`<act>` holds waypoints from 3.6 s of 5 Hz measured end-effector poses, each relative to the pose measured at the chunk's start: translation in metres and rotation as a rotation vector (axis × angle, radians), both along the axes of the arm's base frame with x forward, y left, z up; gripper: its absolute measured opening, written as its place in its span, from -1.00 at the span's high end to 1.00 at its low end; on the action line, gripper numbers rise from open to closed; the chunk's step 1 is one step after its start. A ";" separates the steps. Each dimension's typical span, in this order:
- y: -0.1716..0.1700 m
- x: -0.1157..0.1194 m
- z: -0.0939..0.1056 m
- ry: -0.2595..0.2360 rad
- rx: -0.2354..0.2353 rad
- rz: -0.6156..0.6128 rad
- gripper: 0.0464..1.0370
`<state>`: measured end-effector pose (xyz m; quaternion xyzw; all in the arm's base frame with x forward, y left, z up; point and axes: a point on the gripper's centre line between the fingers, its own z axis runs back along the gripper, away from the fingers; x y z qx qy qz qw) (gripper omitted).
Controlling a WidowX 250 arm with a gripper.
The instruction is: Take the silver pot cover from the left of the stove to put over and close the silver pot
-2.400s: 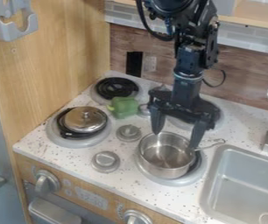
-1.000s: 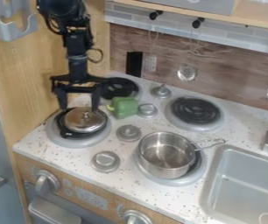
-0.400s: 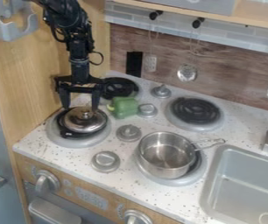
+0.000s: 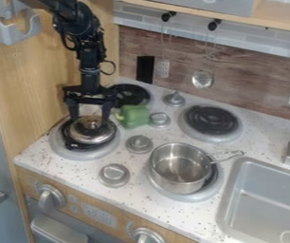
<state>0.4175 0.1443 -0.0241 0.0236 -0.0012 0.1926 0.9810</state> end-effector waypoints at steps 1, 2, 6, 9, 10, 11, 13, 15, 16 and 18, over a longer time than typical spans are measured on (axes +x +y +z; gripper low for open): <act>-0.010 -0.003 -0.006 -0.007 -0.013 -0.008 -0.82; -0.012 -0.005 -0.005 -0.018 -0.016 -0.011 -0.28; -0.085 -0.003 0.047 -0.048 -0.009 -0.224 0.61; -0.189 -0.016 0.045 0.001 -0.028 -0.547 0.61; -0.197 -0.024 0.037 0.022 -0.043 -0.563 0.61; -0.197 -0.031 0.030 0.034 -0.053 -0.556 0.61; -0.206 -0.035 0.024 0.029 -0.060 -0.573 0.61; -0.208 -0.047 0.026 0.025 -0.064 -0.562 0.52; -0.208 -0.048 0.024 0.027 -0.071 -0.555 -0.05; -0.206 -0.052 0.050 -0.024 -0.053 -0.542 -0.98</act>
